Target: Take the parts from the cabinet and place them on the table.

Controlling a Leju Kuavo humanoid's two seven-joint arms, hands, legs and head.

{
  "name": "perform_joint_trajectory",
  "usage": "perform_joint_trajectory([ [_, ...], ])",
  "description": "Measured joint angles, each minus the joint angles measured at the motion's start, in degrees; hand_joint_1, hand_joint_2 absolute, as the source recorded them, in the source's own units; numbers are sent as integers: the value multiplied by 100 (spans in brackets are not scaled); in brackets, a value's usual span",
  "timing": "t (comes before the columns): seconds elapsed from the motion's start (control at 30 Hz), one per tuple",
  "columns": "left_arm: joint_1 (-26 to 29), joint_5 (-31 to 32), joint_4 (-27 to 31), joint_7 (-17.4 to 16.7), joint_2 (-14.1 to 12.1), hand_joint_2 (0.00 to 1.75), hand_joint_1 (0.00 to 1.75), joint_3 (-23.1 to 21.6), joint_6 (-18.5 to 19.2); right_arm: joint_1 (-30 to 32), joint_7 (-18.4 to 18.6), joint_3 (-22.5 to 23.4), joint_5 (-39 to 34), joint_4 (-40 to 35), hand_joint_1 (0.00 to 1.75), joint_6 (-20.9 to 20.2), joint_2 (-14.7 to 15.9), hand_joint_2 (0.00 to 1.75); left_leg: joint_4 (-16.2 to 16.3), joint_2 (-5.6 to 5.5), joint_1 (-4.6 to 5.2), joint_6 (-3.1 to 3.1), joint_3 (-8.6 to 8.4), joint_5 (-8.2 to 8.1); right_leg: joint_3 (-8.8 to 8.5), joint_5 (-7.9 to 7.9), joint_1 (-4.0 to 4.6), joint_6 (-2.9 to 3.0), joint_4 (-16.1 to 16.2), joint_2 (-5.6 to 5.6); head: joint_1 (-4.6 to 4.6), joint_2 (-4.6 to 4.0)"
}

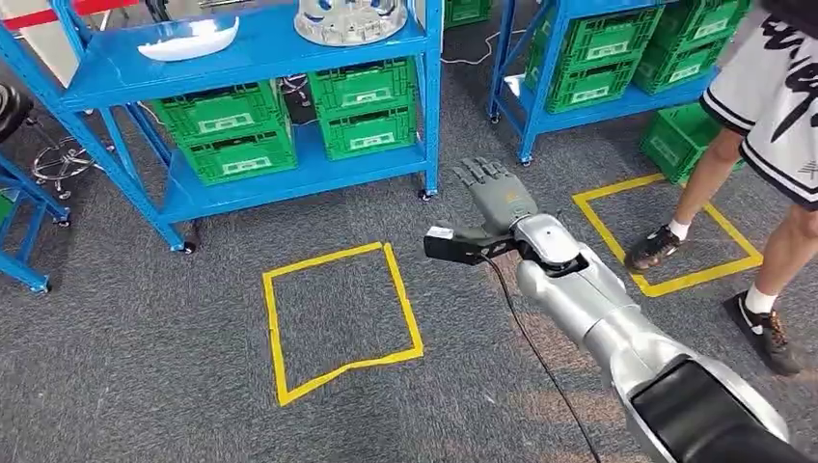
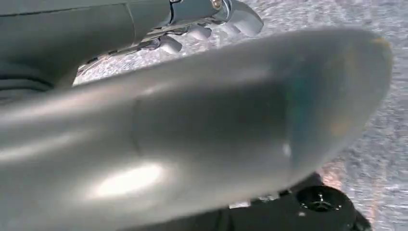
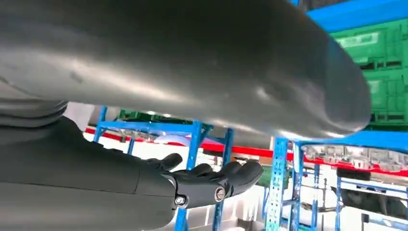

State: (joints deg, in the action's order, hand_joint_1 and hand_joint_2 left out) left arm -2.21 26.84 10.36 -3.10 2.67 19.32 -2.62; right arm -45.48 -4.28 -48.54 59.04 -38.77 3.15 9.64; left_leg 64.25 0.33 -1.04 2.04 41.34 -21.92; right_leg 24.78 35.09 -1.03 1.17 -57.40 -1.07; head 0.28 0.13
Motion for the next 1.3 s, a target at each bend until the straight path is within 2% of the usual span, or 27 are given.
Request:
perform_joint_trajectory([
  [0.07, 43, 0, -79, 27, -15, 0, 0, 13, 0, 40, 0, -92, -17, 42, 0, -4, -26, 0, 59, -44, 78, -120, -54, 159, -195, 78, 1, -78, 211, -29, -16, 0],
  [0.17, 81, 0, -72, 28, -33, 0, 0, 50, 0, 113, 0, -173, -55, 44, 0, -31, -85, 0, -226, 33, 114, -250, -326, -63, -506, -15, -16, -183, 479, -17, -31, 0],
  [0.23, 19, 0, -52, 37, -35, 0, 0, 52, 0, 2, 0, -173, -94, 44, 0, 11, -92, 0, -1049, 21, 44, -276, -968, -477, -219, -337, 15, -218, -43, 23, -24, 0],
  [0.27, 30, 0, -57, 37, -28, 0, 0, 55, 0, 16, -2, -190, -111, 61, 0, 17, -92, 0, -1222, -34, 27, -259, -1178, -467, 55, -463, 25, -182, -537, 58, 48, 0],
  [0.3, 50, 0, -65, 44, -26, 0, 0, 57, 0, 101, -13, -229, -140, 105, 0, 17, -98, 0, -1465, -59, 23, -263, -1471, -500, 218, -380, 30, -156, -901, 68, 59, 0],
  [0.33, 91, 0, -94, 50, -22, 0, 0, 59, 0, 245, -41, -290, -153, 164, 0, 13, -111, 0, -1744, -82, 25, -255, -1844, -539, 344, -119, 43, -133, -1115, 72, 61, 0],
  [0.4, 151, 0, -129, 46, -11, 0, 0, 74, 0, 401, -39, -363, -186, 223, 0, 13, -122, 0, -2216, -141, 23, -221, -2475, -608, 623, 439, 44, -167, -1083, 71, 74, 0],
  [0.43, 176, 0, -133, 44, -11, 0, 0, 85, 0, 375, -39, -374, -197, 232, 0, 17, -131, 0, -2405, -146, 21, -203, -2736, -651, 836, 538, 35, -205, -896, 72, 70, 2],
  [0.47, 177, 0, -133, 44, -9, 0, 0, 92, 0, 316, -37, -376, -201, 232, 0, 24, -135, 0, -2554, -151, 9, -185, -2959, -707, 1019, 413, 15, -241, -622, 74, 70, 0],
  [0.5, 174, 0, -133, 44, -11, 0, 0, 94, 0, 275, -35, -378, -203, 232, 0, 37, -135, 0, -2672, -158, -1, -158, -3183, -787, 1204, -118, -17, -284, -208, 94, 76, 0],
  [0.53, 180, 0, -133, 41, -11, 0, 0, 96, 0, 285, -35, -387, -205, 232, 0, 50, -135, 0, -2733, -156, -8, -126, -3334, -905, 1356, -1090, -65, -324, 268, 162, 76, 0],
  [0.57, 207, 0, -160, 31, -42, 0, 0, 98, 0, 355, -33, -437, -203, 265, 0, 46, -131, 0, -2677, -159, 29, -73, -3474, -1093, 1521, -2242, -78, -314, 857, 290, 101, 0],
  [0.63, 179, 2, -142, 15, -42, 0, 0, 107, 0, 374, -37, -487, -208, 240, 0, 44, -164, 0, -2650, -109, -2, 0, -3523, -1332, 1584, -1935, 6, -101, 444, 248, 24, 0],
  [0.67, 152, 22, -116, 39, -53, 0, 0, 113, 2, 339, -18, -474, -214, 186, 0, 67, -182, 0, -2624, -79, -39, 45, -3677, -1376, 1632, -1759, 8, -60, 293, 248, 32, 0],
  [0.7, 98, 37, -88, 39, -37, 0, 0, 118, 2, 197, 2, -457, -212, 134, 0, 78, -168, 0, -2262, -89, -65, 95, -3536, -1303, 1627, -1582, 15, -2, 163, 241, 18, 0],
  [0.77, -20, 55, -66, 72, -13, 0, 0, 122, 2, 2, 2, -452, -230, 30, 0, 118, -177, 0, -942, -93, -90, 175, -2893, -1172, 1396, -1366, -23, 87, 166, 178, 2, 0],
  [0.8, -58, 59, -66, 70, -2, 0, 0, 122, 2, 7, 2, -452, -240, 28, 0, 114, -175, 0, -305, -86, -89, 222, -2561, -1269, 1221, -1262, -16, 108, 213, 177, 2, 0],
  [0.87, -31, 68, -70, 65, 0, 0, 0, 131, 2, 215, 0, -470, -245, 31, 0, 87, -157, 0, 376, -78, -96, 240, -1990, -1844, 795, -1046, -22, 110, 357, 176, 2, 0],
  [0.93, 19, 70, -77, 26, -2, 0, 0, 142, 2, 378, 0, -503, -245, 26, 0, 74, -151, 0, 348, -65, -74, 179, -1451, -2482, 433, -887, -35, 98, 499, 136, -4, 0],
  [0.97, 57, 72, -83, 20, -2, 0, 0, 144, 2, 363, 0, -511, -245, 6, 0, 74, -151, 0, 203, -63, -59, 137, -1190, -2517, 301, -819, -45, 84, 546, 95, -7, 0],
  [1.0, 83, 72, -92, 17, 0, 0, 0, 144, 2, 319, 2, -514, -251, -40, 0, 74, -153, 0, -39, -61, -39, 87, -943, -2265, 181, -747, -49, 64, 591, 61, -7, 0],
  [1.03, 112, 72, -105, 20, 4, 0, 0, 146, 2, 281, 0, -514, -269, -94, 0, 74, -153, 0, -425, -60, 6, 0, -657, -1455, 60, -662, -44, 40, 626, 42, -11, 0],
  [1.07, 157, 72, -133, 24, 4, 0, 0, 149, 2, 310, -2, -518, -295, -105, 0, 72, -153, 0, -828, -63, 50, -89, -429, -249, -14, -602, -29, 25, 629, 32, -18, 2],
  [1.1, 200, 77, -166, 35, -4, 0, 0, 149, 0, 363, 0, -547, -321, -105, 0, 63, -151, 0, -1297, -62, 107, -136, -282, 479, -83, -486, 4, -13, 542, -40, -35, 0],
  [1.17, 247, 94, -170, 59, -9, 0, 0, 155, 4, 432, 0, -573, -376, -173, 0, 59, -151, 0, -965, -96, 107, -152, -327, 365, -214, -287, 13, -102, 519, -42, 33, 2],
  [1.23, 159, 120, -140, 92, 18, 0, 0, 157, 37, 232, 4, -548, -431, -429, 0, 138, -142, 0, -949, -76, 81, -256, -367, 163, -244, -97, -34, -206, 534, -29, 22, 0],
  [1.3, 73, 160, -120, 68, 31, 0, 0, 157, 66, 158, 0, -487, -452, -676, 0, 258, -133, 0, -1009, -80, 76, -313, -515, 65, -63, 265, -2, -216, -59, 67, 59, 0],
])
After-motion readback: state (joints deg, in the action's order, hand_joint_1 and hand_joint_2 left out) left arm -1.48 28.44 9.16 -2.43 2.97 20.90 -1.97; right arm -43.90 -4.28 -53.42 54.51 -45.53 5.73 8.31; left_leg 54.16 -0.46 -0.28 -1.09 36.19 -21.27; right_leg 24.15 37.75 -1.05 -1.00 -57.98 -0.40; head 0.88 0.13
